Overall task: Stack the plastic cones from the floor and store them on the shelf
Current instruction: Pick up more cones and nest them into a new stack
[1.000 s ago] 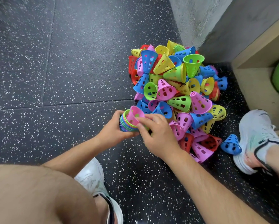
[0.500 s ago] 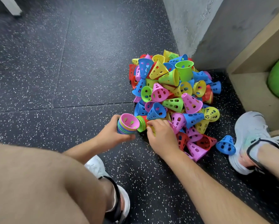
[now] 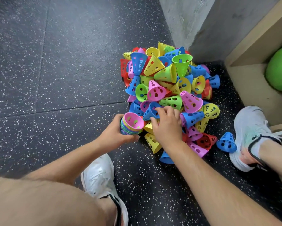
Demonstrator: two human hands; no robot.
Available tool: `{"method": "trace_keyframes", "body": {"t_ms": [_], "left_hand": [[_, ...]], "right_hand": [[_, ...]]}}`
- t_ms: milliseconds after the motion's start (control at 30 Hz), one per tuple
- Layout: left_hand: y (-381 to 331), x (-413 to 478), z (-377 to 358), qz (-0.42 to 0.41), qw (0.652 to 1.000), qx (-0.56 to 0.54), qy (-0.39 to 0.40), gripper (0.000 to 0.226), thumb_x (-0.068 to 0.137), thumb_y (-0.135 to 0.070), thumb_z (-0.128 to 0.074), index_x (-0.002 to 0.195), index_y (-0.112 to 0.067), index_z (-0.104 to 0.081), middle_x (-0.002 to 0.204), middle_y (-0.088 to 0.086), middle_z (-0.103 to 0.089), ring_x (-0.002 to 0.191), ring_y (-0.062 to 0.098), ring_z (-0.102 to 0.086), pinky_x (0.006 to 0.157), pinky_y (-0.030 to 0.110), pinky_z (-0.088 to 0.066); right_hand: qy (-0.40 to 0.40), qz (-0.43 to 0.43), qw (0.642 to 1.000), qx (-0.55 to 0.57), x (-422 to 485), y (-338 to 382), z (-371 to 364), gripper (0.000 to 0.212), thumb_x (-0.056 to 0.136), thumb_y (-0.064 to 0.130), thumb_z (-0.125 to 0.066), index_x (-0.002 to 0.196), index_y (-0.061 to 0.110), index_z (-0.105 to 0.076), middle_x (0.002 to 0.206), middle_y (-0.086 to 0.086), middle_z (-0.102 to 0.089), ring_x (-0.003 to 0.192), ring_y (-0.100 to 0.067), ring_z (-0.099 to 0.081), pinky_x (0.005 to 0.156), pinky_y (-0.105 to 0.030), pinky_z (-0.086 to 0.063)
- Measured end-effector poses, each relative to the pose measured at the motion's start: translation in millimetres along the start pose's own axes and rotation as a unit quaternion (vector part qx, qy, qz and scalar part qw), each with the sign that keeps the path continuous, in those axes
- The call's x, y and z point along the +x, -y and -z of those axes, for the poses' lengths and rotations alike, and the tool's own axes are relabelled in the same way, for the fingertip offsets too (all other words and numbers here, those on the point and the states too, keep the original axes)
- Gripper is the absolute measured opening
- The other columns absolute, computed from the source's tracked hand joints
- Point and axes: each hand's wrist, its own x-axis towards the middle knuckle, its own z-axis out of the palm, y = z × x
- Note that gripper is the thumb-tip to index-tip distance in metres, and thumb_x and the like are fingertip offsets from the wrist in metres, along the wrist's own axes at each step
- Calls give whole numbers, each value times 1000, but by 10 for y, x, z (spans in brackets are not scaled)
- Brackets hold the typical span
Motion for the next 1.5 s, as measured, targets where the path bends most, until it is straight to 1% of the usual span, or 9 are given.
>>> {"method": "trace_keyframes", "body": {"t_ms": [200,433,500,600,700,833,1067,1333,1500], "left_hand": [[38,158,-32,0,1000,-5,23,86,56,-53,-91,125,-32,-45,113,-10,-66,101,9,-69,91,41,-58],[64,202,-33,-2,999,-13,39,87,55,-52,-89,127,-30,-46,114,-8,-67,103,14,-69,92,46,-58],[84,178,-10,-2,999,-16,28,84,57,-50,-91,126,-33,-46,114,-9,-68,103,13,-70,91,45,-58],[118,121,41,-1,1000,-27,4,75,62,-39,-94,122,-32,-49,108,-11,-70,91,1,-69,82,28,-58],[204,66,122,8,999,-24,-19,69,68,-26,-95,119,-29,-49,104,-10,-69,83,-2,-65,78,24,-55],[318,0,193,22,999,-22,-29,68,71,-24,-95,121,-27,-48,105,-11,-68,84,-3,-64,81,22,-53],[349,-20,195,31,998,-31,-33,68,72,-21,-93,123,-22,-48,107,-7,-68,82,-6,-63,75,13,-51],[440,-16,254,29,999,-21,-40,67,69,-32,-94,119,-33,-50,101,-18,-68,96,9,-69,90,34,-56],[443,-71,246,29,999,-21,-39,65,73,-25,-93,120,-29,-49,105,-15,-66,95,2,-66,85,21,-52]], "right_hand": [[-58,10,998,-4,37,-61,-62,16,97,31,-57,105,22,-69,115,-3,-61,108,-29,-47,91,-44,-36],[-129,52,986,87,-100,26,1,21,96,29,-57,108,20,-71,119,-7,-65,110,-30,-55,93,-44,-44],[-108,78,984,114,-126,106,-41,22,96,31,-55,107,21,-71,117,-8,-66,110,-32,-57,93,-46,-47],[-12,147,974,169,-192,219,-115,32,98,39,-51,116,20,-70,112,-2,-68,109,-27,-58,93,-47,-48],[76,103,968,214,-182,285,-144,43,101,44,-42,133,19,-58,117,-2,-68,113,-24,-55,97,-44,-45],[50,100,989,97,-21,267,-217,27,97,28,-52,118,18,-66,111,-2,-69,107,-30,-55,93,-48,-45],[133,161,975,-73,113,346,-318,28,93,36,-55,116,30,-70,129,-11,-58,124,-34,-44,102,-44,-31],[143,164,970,-109,75,398,-352,28,93,40,-51,113,32,-68,116,-3,-57,117,-29,-44,97,-41,-27],[141,172,967,-127,42,394,-407,34,98,36,-47,122,18,-62,134,-5,-54,121,-30,-47,107,-42,-31]]}}
